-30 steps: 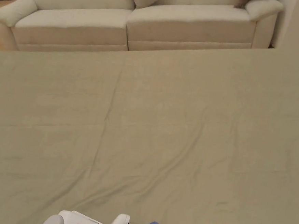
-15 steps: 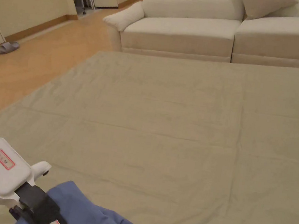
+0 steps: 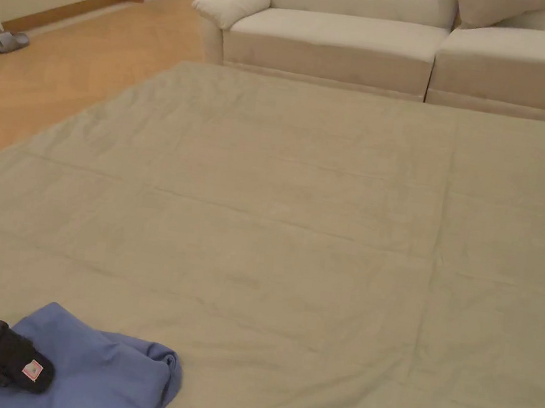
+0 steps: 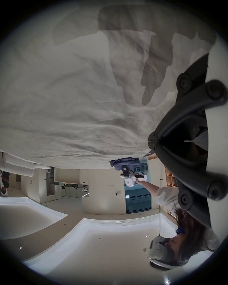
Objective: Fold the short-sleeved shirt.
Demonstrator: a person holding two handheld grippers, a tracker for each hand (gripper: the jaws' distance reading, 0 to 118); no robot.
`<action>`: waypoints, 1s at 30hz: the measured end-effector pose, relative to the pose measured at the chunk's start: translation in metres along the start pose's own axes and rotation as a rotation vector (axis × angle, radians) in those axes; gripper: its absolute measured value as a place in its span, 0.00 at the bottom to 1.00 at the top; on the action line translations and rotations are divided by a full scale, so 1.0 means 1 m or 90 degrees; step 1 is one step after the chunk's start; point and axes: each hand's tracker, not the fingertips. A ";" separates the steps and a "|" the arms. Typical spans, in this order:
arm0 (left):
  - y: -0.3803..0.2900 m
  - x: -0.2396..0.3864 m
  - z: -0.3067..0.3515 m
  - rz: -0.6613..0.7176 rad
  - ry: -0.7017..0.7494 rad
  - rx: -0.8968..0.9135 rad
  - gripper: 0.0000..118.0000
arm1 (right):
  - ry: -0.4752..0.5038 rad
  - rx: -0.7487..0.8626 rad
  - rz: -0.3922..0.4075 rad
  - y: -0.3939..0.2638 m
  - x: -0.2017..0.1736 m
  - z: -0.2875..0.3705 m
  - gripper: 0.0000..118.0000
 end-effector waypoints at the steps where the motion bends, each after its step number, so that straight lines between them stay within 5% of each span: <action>1: -0.005 0.007 0.006 0.005 0.037 0.018 0.80 | -0.001 0.017 0.001 0.002 0.001 0.006 0.00; 7: -0.034 0.097 0.071 -0.013 0.322 0.153 0.85 | -0.085 0.150 0.083 0.010 -0.033 0.050 0.00; 10: -0.073 0.177 0.105 -0.065 0.299 0.300 0.85 | -0.251 0.289 0.210 0.005 -0.090 0.077 0.00; 14: -0.154 0.317 0.121 -0.228 0.273 0.546 0.85 | -0.445 0.500 0.461 -0.030 -0.200 0.109 0.00; 19: -0.286 0.465 0.097 -0.349 0.205 0.938 0.85 | -0.422 0.683 0.575 -0.096 -0.317 0.160 0.00; 22: -0.320 0.520 0.079 -0.288 0.155 0.997 0.85 | -0.445 0.761 0.665 -0.143 -0.360 0.181 0.00; 24: -0.326 0.551 0.076 -0.355 0.080 0.945 0.84 | -0.436 0.787 0.701 -0.174 -0.376 0.194 0.00; 26: -0.329 0.574 0.070 -0.397 0.109 0.900 0.66 | -0.444 0.807 0.710 -0.189 -0.381 0.204 0.00; 27: -0.333 0.581 0.065 -0.427 0.117 0.898 0.25 | -0.452 0.818 0.709 -0.197 -0.381 0.208 0.00; 28: -0.335 0.593 0.060 -0.444 0.126 0.901 0.00 | -0.448 0.814 0.715 -0.203 -0.380 0.211 0.00; 30: -0.341 0.604 0.058 -0.488 0.171 0.919 0.00 | -0.464 0.820 0.715 -0.205 -0.378 0.212 0.00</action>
